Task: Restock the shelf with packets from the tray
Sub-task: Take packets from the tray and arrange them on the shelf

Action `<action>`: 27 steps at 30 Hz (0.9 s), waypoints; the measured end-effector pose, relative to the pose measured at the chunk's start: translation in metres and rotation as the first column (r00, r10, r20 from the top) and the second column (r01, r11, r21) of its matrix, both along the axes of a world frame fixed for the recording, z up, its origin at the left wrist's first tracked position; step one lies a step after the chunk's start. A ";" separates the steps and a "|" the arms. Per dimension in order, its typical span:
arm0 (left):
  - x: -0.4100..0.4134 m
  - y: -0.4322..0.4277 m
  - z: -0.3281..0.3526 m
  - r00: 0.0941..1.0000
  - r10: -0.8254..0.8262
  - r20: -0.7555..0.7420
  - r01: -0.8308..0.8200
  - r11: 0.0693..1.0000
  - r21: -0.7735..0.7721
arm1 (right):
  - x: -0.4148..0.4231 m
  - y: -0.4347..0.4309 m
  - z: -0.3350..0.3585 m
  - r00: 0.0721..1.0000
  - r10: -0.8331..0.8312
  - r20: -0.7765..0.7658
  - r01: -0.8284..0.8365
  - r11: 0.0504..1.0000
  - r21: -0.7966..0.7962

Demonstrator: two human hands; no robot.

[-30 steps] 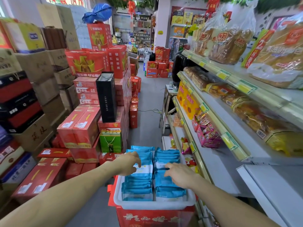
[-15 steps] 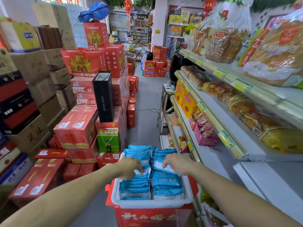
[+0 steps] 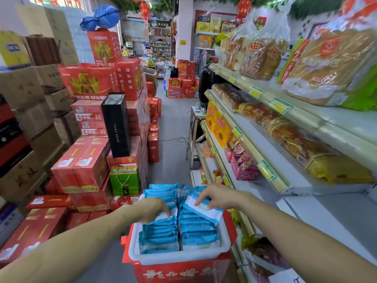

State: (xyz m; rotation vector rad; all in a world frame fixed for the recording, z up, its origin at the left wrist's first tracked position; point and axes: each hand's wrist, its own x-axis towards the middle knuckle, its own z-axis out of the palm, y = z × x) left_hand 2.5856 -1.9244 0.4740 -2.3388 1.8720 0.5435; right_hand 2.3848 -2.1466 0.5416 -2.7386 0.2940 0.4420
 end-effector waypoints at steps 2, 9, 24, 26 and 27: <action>0.008 -0.001 0.018 1.000 -0.011 -0.019 0.011 1.000 0.006 | -0.004 -0.003 0.007 1.000 -0.016 -0.003 0.016 1.000 -0.004; 0.028 -0.022 0.122 0.990 -0.043 -0.133 0.040 0.999 -0.024 | -0.013 -0.019 0.065 1.000 0.004 -0.022 -0.006 0.992 -0.124; -0.003 -0.133 0.354 0.962 -0.271 -0.035 0.260 0.948 -0.183 | -0.075 -0.064 0.293 0.963 -0.160 0.218 0.228 0.914 -0.335; -0.016 -0.148 0.377 0.950 -0.310 -0.026 0.298 0.931 -0.211 | -0.094 -0.062 0.313 0.956 -0.186 0.228 0.259 0.900 -0.349; -0.023 -0.156 0.387 0.946 -0.323 -0.014 0.312 0.925 -0.219 | -0.103 -0.061 0.322 0.952 -0.197 0.233 0.272 0.894 -0.355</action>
